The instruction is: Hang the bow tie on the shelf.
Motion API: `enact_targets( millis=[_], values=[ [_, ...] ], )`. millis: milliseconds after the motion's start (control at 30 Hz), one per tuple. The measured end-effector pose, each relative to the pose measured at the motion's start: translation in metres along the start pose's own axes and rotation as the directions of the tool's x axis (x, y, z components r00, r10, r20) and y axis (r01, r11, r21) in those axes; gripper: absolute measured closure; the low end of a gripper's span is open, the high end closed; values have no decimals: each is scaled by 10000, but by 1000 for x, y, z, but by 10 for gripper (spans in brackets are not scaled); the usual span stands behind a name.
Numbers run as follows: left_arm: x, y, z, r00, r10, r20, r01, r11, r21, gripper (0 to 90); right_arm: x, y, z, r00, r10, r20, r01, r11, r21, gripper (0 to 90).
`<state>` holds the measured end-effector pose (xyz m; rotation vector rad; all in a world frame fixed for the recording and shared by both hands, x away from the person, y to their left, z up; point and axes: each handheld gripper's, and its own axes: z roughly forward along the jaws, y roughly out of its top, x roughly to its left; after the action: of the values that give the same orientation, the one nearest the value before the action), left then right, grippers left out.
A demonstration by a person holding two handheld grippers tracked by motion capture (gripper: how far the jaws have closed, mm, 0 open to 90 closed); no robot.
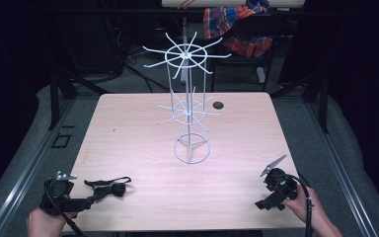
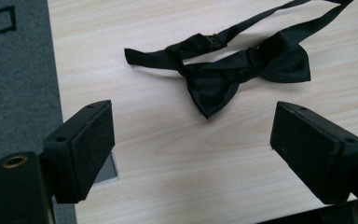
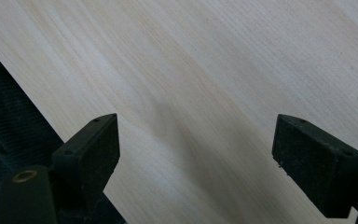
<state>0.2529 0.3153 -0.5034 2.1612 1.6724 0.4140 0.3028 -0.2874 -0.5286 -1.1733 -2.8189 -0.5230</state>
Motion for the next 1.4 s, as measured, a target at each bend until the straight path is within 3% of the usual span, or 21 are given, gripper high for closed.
enact_targets(
  millis=[200, 333, 400, 500, 633, 867, 933, 1067, 1267, 1400],
  values=[
    [-2, 1, 1, 9998, 190, 40, -189, 9996, -194, 128, -1, 0, 2, 9999, -85, 79, 83, 9997, 215, 148],
    [-4, 3, 1, 9980, 635, 6, -634, 9972, -386, 117, -1, 1, 1, 9999, -44, 147, 41, 9998, 193, 147],
    [-6, 5, 0, 9949, 985, -219, -996, 9934, -576, 116, 0, 1, 2, 9999, -12, 126, 10, 9998, 182, 146],
    [-7, 6, 0, 9943, 1031, -278, -1047, 9925, -633, 96, -1, 1, 2, 9999, 1, 128, -3, 9998, 181, 147],
    [-10, 16, 1, 9908, 1167, -691, -1222, 9891, -816, 49, -1, 0, 3, 9998, 192, 40, -192, 9998, 43, 147],
    [-17, 30, 4, 9852, 1576, -673, -1632, 9828, -864, 56, 0, 1, 0, 9999, 3, 171, -5, 9999, 103, 147],
    [-20, 34, 6, 9807, 1775, -820, -1837, 9800, -765, 65, 0, 3, 3, 10000, 7, 81, -8, 9999, 128, 147],
    [-19, 37, 8, 9808, 1770, -812, -1828, 9807, -698, 131, -1, 2, 4, 9999, -49, 122, 46, 9996, 275, 148],
    [-6, 41, 18, 9883, 1344, -717, -1375, 9897, -405, 265, 1, 3, 3, 9999, -17, 108, 15, 9998, 184, 148],
    [-1, 44, 24, 9900, 1264, -625, -1283, 9914, -267, 328, -1, 3, 5, 9999, -46, 122, 41, 9991, 415, 148]
  ],
)
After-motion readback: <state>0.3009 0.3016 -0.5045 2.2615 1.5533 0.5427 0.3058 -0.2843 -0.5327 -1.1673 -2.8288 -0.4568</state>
